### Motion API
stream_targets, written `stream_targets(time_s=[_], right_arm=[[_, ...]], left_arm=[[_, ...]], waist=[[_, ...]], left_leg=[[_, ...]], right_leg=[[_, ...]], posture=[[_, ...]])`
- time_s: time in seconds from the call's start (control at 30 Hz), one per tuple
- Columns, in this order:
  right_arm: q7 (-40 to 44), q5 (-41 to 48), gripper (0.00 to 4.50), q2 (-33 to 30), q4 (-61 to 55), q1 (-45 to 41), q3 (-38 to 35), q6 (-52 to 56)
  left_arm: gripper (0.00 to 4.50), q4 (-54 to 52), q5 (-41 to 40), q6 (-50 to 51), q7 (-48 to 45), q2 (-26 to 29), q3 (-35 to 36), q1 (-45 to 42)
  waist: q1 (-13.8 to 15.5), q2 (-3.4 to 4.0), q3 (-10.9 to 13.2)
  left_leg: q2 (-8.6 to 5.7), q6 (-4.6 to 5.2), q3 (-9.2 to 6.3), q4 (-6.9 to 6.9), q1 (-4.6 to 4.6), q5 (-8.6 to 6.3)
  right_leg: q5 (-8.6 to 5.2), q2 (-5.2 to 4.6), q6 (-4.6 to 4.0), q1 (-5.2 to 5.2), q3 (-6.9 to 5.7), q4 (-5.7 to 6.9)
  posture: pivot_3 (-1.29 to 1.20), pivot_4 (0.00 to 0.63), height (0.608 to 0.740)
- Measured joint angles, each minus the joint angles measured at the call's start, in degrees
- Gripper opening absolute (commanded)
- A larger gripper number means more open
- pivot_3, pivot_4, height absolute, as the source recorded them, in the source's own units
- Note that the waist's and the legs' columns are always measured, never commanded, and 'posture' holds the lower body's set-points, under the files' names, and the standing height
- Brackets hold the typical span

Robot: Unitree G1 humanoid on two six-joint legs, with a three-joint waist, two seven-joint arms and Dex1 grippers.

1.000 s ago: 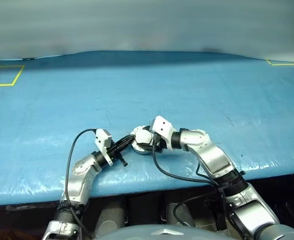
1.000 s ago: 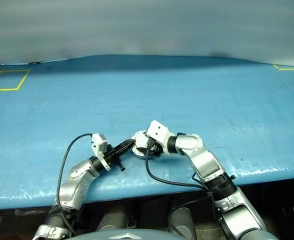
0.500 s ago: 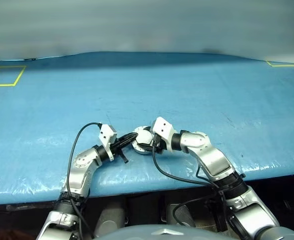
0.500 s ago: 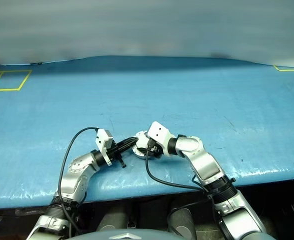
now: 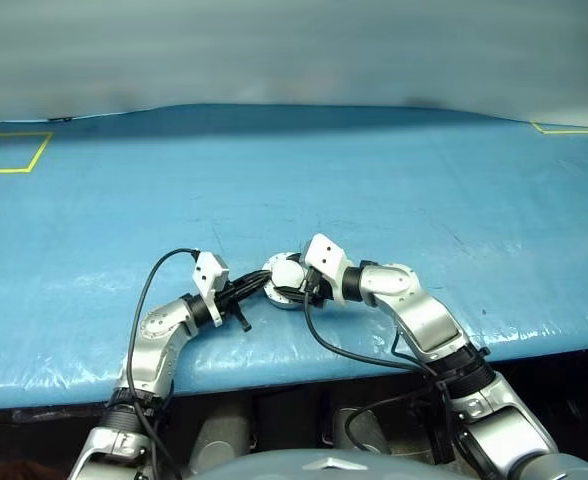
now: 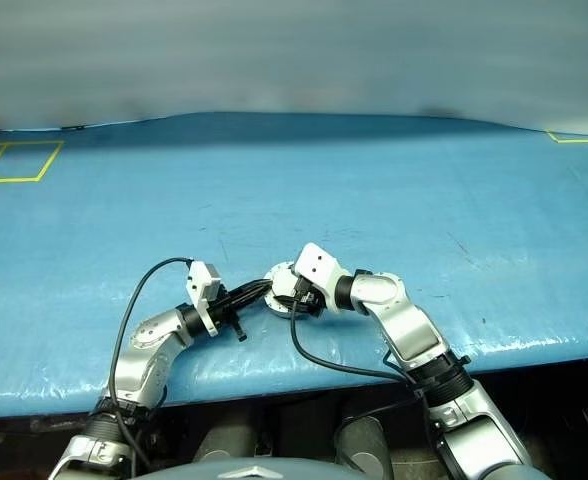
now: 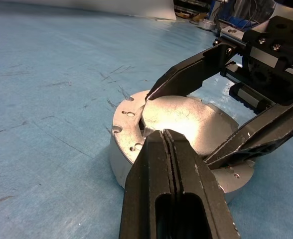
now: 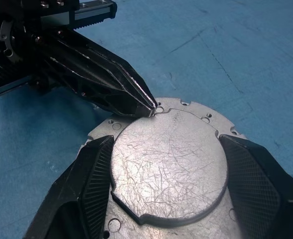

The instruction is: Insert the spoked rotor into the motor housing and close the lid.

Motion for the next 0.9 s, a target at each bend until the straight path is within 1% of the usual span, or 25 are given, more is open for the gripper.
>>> stream_targets(time_s=[0.27,0.47,0.77,0.83,0.9], right_arm=[[-0.4,0.1,3.03,0.9,0.7,0.0,-0.2,-0.4],[-0.7,0.0,3.03,0.9,0.9,0.0,-0.2,-0.6],[-0.7,0.1,3.03,0.9,1.5,-0.1,-0.6,-1.2],[-0.7,0.5,3.76,0.9,1.7,-0.1,-1.0,-1.1],[-0.6,0.8,4.35,0.8,1.8,0.0,-1.9,-0.8]], left_arm=[[0.0,-0.9,0.2,1.4,-0.8,1.8,-0.2,0.4],[0.0,-2.2,-1.4,5.2,-3.3,2.4,-0.2,1.5],[0.0,-2.3,-0.8,5.7,-3.0,2.2,-0.3,0.8],[0.0,-2.2,-0.1,5.4,-2.9,2.1,-0.5,0.5],[0.0,-2.2,0.7,4.8,-2.7,2.0,-1.1,0.5]], waist=[[-0.2,0.04,-0.1],[-0.1,0.08,-0.1],[0.1,0.1,-0.1],[0.3,0.11,-0.1],[0.6,0.14,-0.1]], left_leg=[[0.09,-0.02,0.0,-0.01,0.03,-0.01],[0.09,-0.03,0.01,-0.01,0.03,-0.01],[0.1,-0.04,0.0,-0.02,0.01,-0.01],[0.1,-0.04,0.0,-0.02,0.0,-0.01],[0.1,-0.04,0.01,-0.02,-0.01,-0.01]], right_leg=[[-0.01,-0.03,0.01,-0.01,-0.02,0.0],[-0.01,-0.17,0.01,-0.01,-0.13,-0.02],[-0.01,-0.9,0.02,0.0,-1.16,-0.02],[-0.01,-0.92,0.02,0.0,-1.2,-0.02],[-0.01,-0.95,0.03,0.0,-1.22,-0.02]], posture=[[0.0,0.15,0.74],[0.0,0.15,0.74],[0.0,0.15,0.74],[0.0,0.15,0.74],[0.0,0.15,0.74]])
